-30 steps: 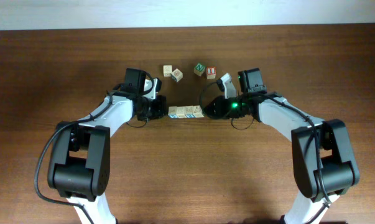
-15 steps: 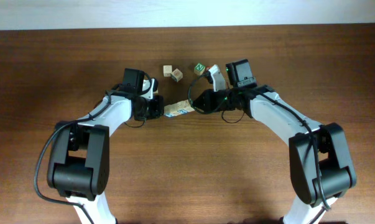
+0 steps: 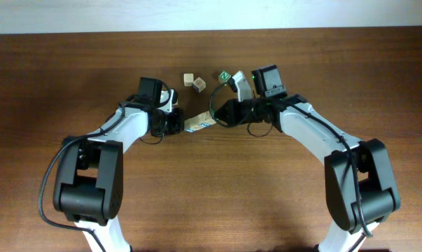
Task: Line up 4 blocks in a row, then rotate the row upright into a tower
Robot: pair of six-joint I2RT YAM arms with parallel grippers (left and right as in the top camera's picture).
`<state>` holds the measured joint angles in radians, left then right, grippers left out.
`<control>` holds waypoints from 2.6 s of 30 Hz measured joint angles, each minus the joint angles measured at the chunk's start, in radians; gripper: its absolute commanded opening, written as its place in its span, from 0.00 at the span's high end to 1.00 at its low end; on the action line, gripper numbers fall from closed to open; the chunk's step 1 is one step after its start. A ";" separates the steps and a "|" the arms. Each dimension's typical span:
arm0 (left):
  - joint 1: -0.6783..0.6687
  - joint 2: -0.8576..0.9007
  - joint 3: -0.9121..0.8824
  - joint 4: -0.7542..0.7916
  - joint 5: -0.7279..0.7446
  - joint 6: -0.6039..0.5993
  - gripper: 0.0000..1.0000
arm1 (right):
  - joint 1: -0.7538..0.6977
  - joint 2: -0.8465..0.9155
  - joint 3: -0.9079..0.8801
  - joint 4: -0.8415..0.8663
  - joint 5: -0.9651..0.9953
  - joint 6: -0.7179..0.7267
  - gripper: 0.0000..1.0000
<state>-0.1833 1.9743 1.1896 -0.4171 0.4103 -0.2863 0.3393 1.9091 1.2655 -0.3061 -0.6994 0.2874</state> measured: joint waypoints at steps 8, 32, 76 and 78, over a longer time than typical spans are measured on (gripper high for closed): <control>0.000 0.001 0.000 -0.005 0.001 0.000 1.00 | 0.037 -0.012 0.021 0.003 0.000 0.004 0.96; -0.014 0.001 0.000 -0.005 0.086 0.000 1.00 | 0.099 -0.021 0.029 0.048 0.023 0.053 0.96; 0.079 0.001 0.000 -0.004 0.060 0.000 1.00 | 0.109 -0.032 0.059 0.008 0.090 0.083 0.96; 0.079 0.001 0.000 -0.005 0.060 0.000 1.00 | 0.109 -0.032 0.071 0.007 0.091 0.083 0.96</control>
<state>-0.1040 1.9751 1.1896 -0.4217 0.4706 -0.2867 0.4480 1.8767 1.3361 -0.2993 -0.6083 0.3706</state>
